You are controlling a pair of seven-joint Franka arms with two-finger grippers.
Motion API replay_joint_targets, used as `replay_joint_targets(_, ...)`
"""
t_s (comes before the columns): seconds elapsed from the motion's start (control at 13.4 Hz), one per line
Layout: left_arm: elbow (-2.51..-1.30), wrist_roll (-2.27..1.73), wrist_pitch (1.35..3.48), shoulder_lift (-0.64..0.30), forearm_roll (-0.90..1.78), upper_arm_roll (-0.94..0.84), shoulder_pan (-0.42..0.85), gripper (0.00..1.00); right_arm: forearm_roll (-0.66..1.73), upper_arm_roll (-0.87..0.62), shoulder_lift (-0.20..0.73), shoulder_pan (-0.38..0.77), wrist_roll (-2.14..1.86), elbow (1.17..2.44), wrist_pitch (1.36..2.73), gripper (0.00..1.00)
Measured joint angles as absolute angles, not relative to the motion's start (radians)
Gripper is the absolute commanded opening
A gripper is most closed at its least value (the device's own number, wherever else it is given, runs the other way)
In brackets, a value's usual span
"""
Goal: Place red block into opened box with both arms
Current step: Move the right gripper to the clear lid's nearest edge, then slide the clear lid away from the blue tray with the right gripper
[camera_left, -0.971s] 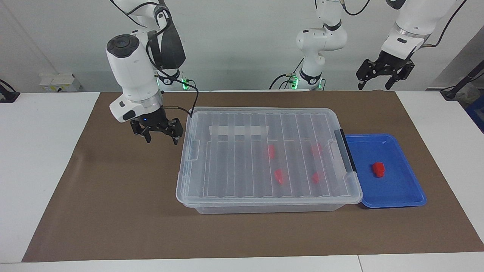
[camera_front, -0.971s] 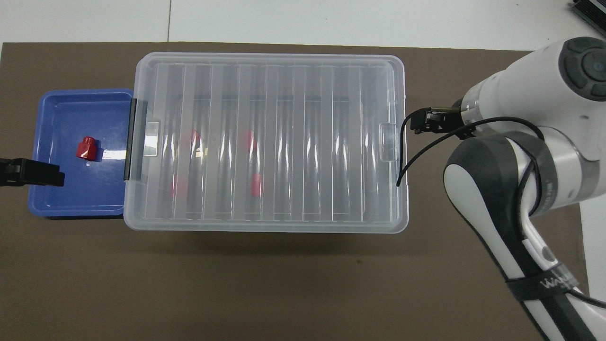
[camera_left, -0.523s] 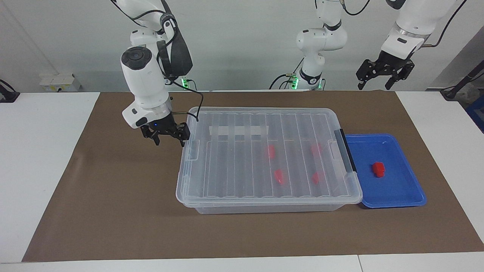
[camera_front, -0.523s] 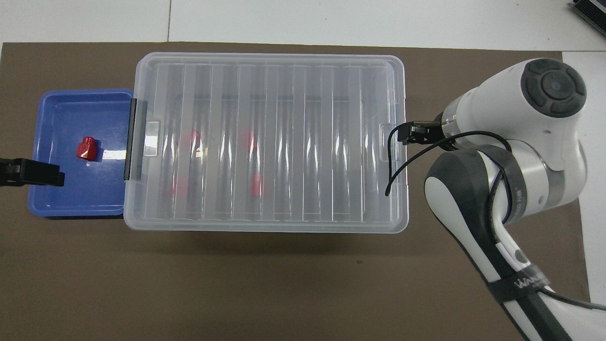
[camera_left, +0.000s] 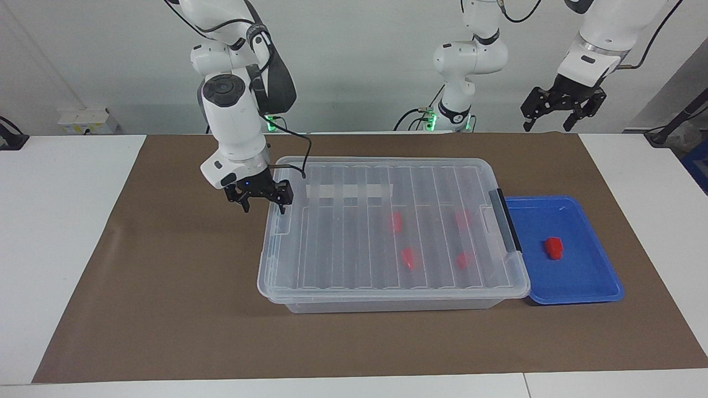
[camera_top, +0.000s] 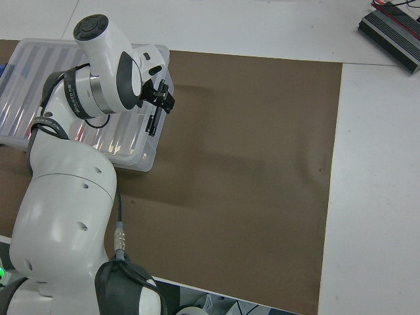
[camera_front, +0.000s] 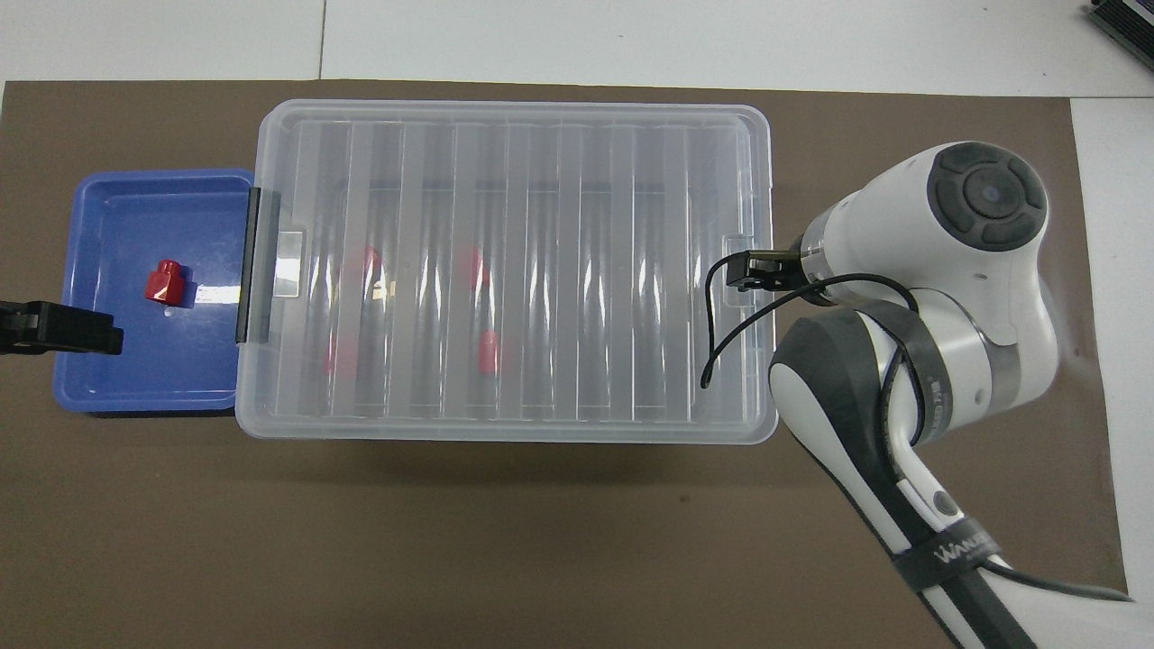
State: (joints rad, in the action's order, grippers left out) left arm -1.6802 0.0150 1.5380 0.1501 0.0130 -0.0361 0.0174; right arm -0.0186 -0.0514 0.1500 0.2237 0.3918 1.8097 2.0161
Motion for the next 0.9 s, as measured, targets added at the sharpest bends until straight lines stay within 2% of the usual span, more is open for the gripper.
replay_joint_targets(0.37,-1.68,0.015,1.538,0.15,0.013,-0.036,0.017,1.0,-0.066,-0.046,0.128,0.197,0.385,1.82,1.999,0.95)
replay_joint_targets(0.9,-1.68,0.015,1.538,0.15,0.013,-0.036,0.017,1.0,-0.067,-0.045,0.093,0.067,0.182,1.888,1.999,0.95)
